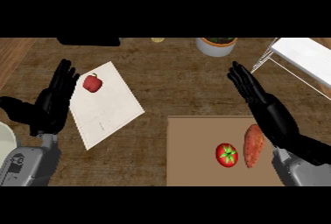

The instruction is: Pick the tomato from the tray and place it in the tiered shelf

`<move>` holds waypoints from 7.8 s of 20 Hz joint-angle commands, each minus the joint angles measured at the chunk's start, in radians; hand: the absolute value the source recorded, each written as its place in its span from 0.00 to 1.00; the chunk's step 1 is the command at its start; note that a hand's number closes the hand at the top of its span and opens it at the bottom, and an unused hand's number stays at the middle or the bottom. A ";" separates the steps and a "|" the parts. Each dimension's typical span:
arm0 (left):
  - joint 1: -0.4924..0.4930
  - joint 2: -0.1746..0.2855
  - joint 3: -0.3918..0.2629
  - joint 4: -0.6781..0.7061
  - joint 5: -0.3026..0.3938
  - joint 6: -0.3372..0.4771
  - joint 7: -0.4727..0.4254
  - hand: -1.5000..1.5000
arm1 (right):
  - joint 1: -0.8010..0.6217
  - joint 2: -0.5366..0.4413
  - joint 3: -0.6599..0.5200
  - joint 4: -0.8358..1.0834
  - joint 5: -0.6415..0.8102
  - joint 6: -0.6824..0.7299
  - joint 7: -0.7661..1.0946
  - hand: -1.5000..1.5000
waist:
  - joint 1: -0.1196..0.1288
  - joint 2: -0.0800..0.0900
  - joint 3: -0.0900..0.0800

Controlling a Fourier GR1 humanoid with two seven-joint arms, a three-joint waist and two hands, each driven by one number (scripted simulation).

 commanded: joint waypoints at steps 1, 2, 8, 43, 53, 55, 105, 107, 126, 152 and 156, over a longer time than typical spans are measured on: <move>0.014 0.000 0.003 -0.062 -0.014 0.015 0.034 0.50 | -0.087 0.002 -0.041 0.030 0.008 0.019 0.044 1.00 | -0.013 0.037 0.019; 0.006 0.041 0.033 -0.057 0.006 -0.023 0.060 0.50 | -0.077 -0.037 -0.084 0.048 -0.011 0.059 0.031 1.00 | -0.016 0.038 0.019; -0.014 0.043 -0.012 0.020 -0.017 -0.055 0.087 0.50 | -0.056 -0.108 -0.252 0.262 0.036 -0.125 0.192 1.00 | -0.029 0.052 0.018; 0.002 0.041 0.049 -0.015 -0.017 -0.132 0.131 0.50 | -0.114 -0.288 0.289 -0.372 0.508 0.417 0.985 0.00 | -0.018 0.037 0.018; -0.001 -0.036 -0.005 -0.090 -0.092 -0.063 0.212 0.50 | -0.110 -0.189 0.366 -0.352 0.662 0.542 1.085 0.00 | -0.020 0.036 0.019; 0.016 -0.007 0.028 -0.097 -0.071 -0.105 0.211 0.50 | -0.022 -0.199 0.367 -0.380 0.719 0.517 1.057 0.00 | -0.022 0.036 0.019; -0.022 -0.088 0.126 -0.052 -0.160 -0.173 0.213 0.50 | 0.327 -0.065 0.317 -0.133 1.226 0.229 0.296 1.00 | -0.037 0.035 0.019; -0.030 -0.078 0.148 -0.009 -0.157 -0.182 0.163 0.50 | 0.451 -0.191 0.326 -0.251 1.200 0.201 0.193 1.00 | -0.059 0.034 0.019; -0.036 -0.080 0.151 -0.017 -0.158 -0.181 0.184 0.50 | 0.605 -0.122 -0.260 -0.878 0.492 0.195 0.319 1.00 | -0.047 0.039 0.018; -0.029 -0.085 0.146 -0.054 -0.159 -0.205 0.192 0.50 | -0.016 -0.549 -0.900 0.244 0.171 0.418 0.202 1.00 | -0.014 0.041 0.019; -0.016 -0.093 0.143 -0.086 -0.161 -0.196 0.219 0.50 | -0.093 -0.584 -0.860 0.404 0.225 0.404 0.134 1.00 | -0.014 0.040 0.019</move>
